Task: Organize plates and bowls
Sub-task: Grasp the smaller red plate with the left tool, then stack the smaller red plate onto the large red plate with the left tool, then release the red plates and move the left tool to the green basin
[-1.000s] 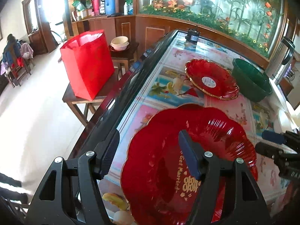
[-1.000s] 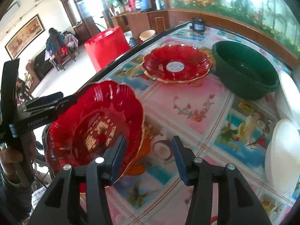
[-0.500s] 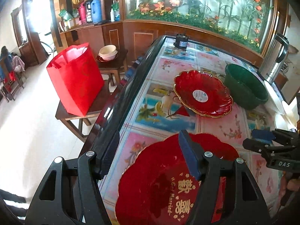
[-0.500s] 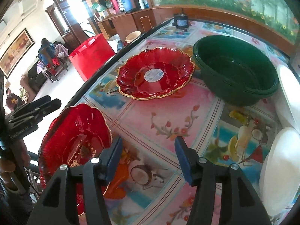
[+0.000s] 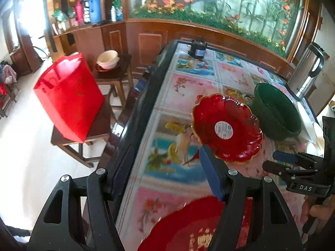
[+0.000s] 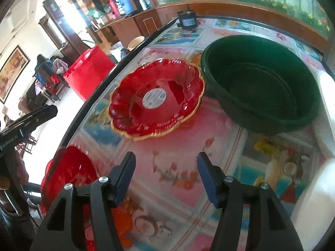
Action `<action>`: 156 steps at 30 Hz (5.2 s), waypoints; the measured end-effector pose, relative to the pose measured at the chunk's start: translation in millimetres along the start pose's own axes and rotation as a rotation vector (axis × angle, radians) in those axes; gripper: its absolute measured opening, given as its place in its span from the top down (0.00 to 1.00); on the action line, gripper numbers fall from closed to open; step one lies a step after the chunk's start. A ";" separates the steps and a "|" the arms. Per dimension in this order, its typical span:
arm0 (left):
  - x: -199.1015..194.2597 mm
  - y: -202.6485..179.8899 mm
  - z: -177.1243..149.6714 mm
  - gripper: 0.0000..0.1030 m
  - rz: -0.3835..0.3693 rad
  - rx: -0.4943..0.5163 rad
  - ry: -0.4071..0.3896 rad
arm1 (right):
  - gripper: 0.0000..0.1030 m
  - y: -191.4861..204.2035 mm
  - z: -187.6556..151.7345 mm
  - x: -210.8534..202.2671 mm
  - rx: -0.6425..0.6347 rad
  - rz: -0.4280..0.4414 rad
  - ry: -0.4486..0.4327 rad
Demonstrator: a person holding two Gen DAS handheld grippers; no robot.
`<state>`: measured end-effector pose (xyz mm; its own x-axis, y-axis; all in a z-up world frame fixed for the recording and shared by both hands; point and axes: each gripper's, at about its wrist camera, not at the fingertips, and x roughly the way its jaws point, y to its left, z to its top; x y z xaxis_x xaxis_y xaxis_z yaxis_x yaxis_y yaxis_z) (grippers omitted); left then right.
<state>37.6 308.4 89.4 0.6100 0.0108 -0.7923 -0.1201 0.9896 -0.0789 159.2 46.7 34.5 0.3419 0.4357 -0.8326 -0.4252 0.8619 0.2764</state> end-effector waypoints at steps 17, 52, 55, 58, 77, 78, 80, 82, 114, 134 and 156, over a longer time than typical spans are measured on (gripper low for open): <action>97.2 -34.4 46.6 0.36 -0.022 0.090 0.192 | 0.51 -15.8 42.2 33.0 0.047 -0.036 0.043; 89.3 -32.1 51.4 0.76 -0.013 0.044 0.208 | 0.89 29.1 59.6 13.4 -0.148 -0.251 -0.007; 72.0 -30.8 47.4 0.76 -0.019 0.039 0.191 | 0.89 35.4 55.8 0.4 -0.161 -0.242 -0.026; 52.4 -29.6 38.6 0.76 -0.023 0.033 0.176 | 0.89 42.4 49.6 -11.0 -0.174 -0.236 -0.043; -50.4 -13.2 -42.5 0.76 -0.009 -0.028 0.136 | 0.89 100.1 -17.5 -68.0 -0.274 -0.190 -0.090; -56.3 -13.5 -45.5 0.76 -0.006 -0.026 0.133 | 0.89 103.4 -21.1 -71.2 -0.283 -0.192 -0.093; -68.6 -16.0 -54.6 0.76 0.003 -0.007 0.125 | 0.89 108.2 -29.0 -77.9 -0.298 -0.190 -0.098; -76.0 -16.1 -64.3 0.76 0.000 -0.001 0.127 | 0.88 111.0 -37.0 -81.8 -0.303 -0.185 -0.101; -38.9 -15.3 -141.1 0.76 0.168 0.045 0.175 | 0.80 116.0 -92.3 -7.1 -0.380 -0.183 0.086; -101.3 -37.6 -138.8 0.40 0.120 -0.051 -0.134 | 0.23 113.5 -96.3 -67.0 -0.324 -0.128 -0.126; -91.8 -134.1 -118.8 0.40 -0.005 0.006 -0.205 | 0.19 22.1 -93.9 -113.2 -0.130 -0.213 -0.245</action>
<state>-95.3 157.7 100.8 0.7573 0.0342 -0.6522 -0.1125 0.9905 -0.0786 32.4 -8.0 89.8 0.6189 0.3126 -0.7205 -0.4205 0.9067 0.0322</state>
